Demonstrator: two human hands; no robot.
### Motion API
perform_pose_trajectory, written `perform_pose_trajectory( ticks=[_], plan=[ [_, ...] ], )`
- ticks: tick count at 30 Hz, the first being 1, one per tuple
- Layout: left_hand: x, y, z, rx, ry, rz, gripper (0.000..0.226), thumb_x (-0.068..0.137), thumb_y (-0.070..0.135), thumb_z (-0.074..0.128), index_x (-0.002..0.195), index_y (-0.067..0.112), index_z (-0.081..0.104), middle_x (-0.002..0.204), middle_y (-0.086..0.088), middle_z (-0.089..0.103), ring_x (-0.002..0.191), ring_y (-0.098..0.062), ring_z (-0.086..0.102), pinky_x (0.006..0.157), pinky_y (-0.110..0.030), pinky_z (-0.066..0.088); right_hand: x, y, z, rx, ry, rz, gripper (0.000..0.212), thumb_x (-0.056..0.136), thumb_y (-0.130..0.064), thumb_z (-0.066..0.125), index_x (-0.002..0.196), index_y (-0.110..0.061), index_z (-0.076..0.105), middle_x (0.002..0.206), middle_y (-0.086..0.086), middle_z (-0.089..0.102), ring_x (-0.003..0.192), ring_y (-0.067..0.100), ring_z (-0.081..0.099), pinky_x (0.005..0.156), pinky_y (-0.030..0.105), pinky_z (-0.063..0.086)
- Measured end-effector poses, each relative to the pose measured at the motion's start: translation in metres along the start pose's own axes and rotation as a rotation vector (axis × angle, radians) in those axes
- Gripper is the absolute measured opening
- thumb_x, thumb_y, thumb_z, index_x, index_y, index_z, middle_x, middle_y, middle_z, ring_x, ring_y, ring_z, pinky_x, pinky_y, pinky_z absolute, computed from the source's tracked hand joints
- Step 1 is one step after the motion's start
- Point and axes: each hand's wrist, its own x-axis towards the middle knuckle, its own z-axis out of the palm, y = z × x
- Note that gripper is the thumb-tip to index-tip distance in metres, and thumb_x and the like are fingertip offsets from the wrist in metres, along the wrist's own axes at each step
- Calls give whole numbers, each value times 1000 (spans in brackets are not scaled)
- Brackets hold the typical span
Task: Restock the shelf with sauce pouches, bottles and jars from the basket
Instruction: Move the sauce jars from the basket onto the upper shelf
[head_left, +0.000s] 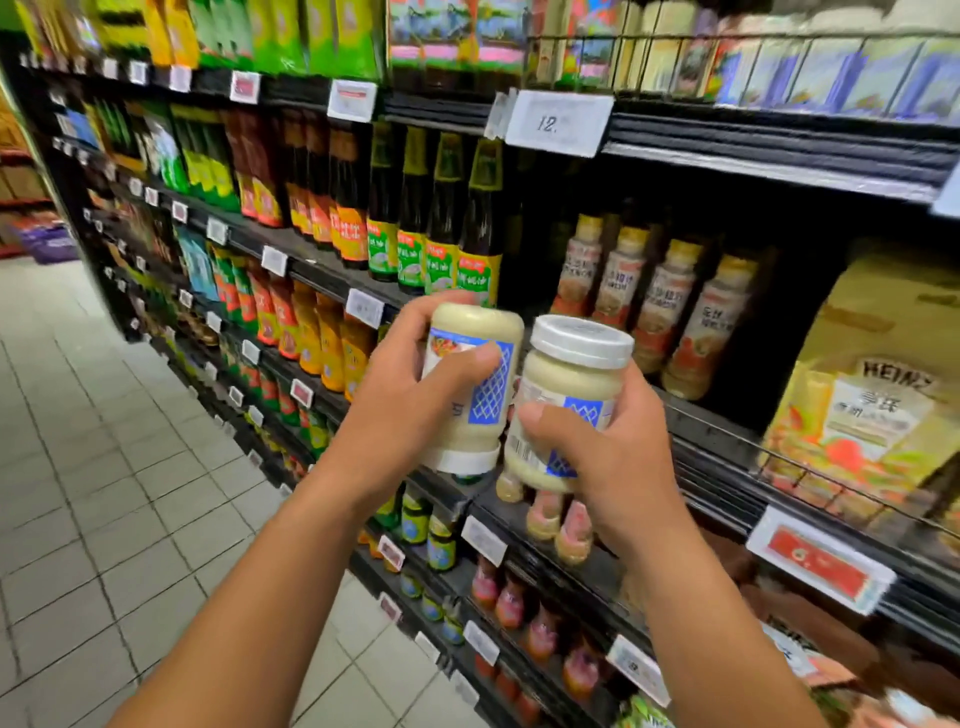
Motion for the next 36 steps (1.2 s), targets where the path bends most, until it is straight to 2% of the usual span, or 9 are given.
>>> perform_pose_trajectory(
  ticks=[5,8,13,15,19,24,27,31,36],
  plan=[
    [49,11,-5,-48,-96,91,46,72,45,73,116,41,62,107,0,72,94,-19,70,76,-35,57,37,-11,3,-52,47,-139,62,61,-29,80,118,-14,60,105,11,75,94,32,72,75,38,60],
    [83,22,-8,-100,-155,150,42,72,43,72,114,41,64,100,4,73,87,-16,70,71,-31,57,61,-20,10,-66,97,-198,59,62,-29,81,117,-16,61,106,9,75,95,29,73,77,40,59],
    [143,44,-11,-163,-286,243,38,70,43,73,107,43,66,99,6,74,89,-14,70,73,-28,56,101,-44,24,-93,204,-295,66,62,-27,82,121,-8,61,109,14,74,100,40,71,83,51,59],
    [165,55,-10,-165,-332,286,38,69,44,73,106,45,66,100,6,74,90,-14,71,75,-29,57,116,-57,29,-98,230,-317,68,60,-27,81,122,-7,61,107,17,74,96,42,71,77,47,60],
    [205,80,-6,-180,-409,379,45,68,43,72,111,36,64,103,3,75,93,-15,70,80,-30,56,142,-83,38,-130,242,-311,72,60,-30,79,122,0,59,99,33,69,74,31,66,52,21,51],
    [243,104,6,-263,-531,440,31,71,41,70,102,36,68,100,-1,75,91,-19,72,75,-31,58,164,-114,41,-210,267,-433,64,64,-25,76,123,-7,60,110,15,74,102,36,71,87,50,58],
    [264,117,18,-294,-568,435,40,69,44,71,107,31,67,101,-3,75,91,-21,73,73,-36,59,177,-136,36,-268,279,-438,65,67,-25,76,126,-4,59,113,15,74,104,35,71,88,49,58],
    [287,132,45,-308,-609,430,56,67,46,71,117,23,64,108,-6,74,98,-27,72,82,-51,58,191,-168,22,-350,322,-414,55,75,-18,73,126,-5,60,113,13,74,103,32,72,85,47,59],
    [313,147,83,-297,-681,434,65,70,44,72,127,16,57,117,-8,71,107,-26,70,94,-50,55,201,-203,-6,-476,316,-398,53,75,-18,77,124,-8,61,109,10,75,97,24,73,81,41,60]
  ],
)
